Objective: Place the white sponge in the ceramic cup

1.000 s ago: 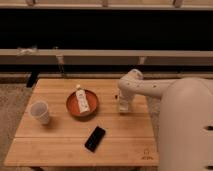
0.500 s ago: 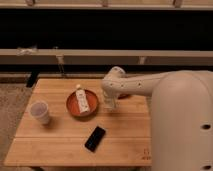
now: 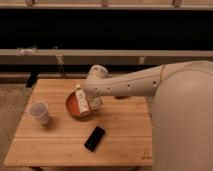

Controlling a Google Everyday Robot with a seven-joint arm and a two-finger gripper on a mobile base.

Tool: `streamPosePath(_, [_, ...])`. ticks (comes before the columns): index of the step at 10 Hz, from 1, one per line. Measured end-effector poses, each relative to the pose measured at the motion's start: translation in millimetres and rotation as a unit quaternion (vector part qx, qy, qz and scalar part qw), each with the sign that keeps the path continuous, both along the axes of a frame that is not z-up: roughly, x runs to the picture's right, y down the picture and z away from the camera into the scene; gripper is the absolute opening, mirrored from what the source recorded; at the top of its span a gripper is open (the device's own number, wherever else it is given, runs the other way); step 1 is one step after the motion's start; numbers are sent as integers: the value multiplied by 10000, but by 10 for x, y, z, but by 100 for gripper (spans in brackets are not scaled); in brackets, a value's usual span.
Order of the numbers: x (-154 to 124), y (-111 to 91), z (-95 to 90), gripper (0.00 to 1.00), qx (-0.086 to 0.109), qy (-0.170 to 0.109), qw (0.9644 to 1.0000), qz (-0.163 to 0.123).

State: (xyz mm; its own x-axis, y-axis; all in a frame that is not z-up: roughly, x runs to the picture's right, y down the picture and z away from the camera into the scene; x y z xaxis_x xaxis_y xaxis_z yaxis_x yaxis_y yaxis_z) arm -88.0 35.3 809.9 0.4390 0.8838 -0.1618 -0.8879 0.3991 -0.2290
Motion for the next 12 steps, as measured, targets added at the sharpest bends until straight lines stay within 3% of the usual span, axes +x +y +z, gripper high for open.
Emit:
streamPosePath(2, [-303, -22, -61, 0, 109, -288, 9987, -396])
streamPosePath(4, [-607, -65, -60, 0, 199, -643, 9952, -706])
streamPosePath(10, [-1269, -163, -247, 0, 392, -1404, 9819, -1211])
streamPosePath(12, [-1379, -134, -295, 0, 387, -1517, 9796, -1261])
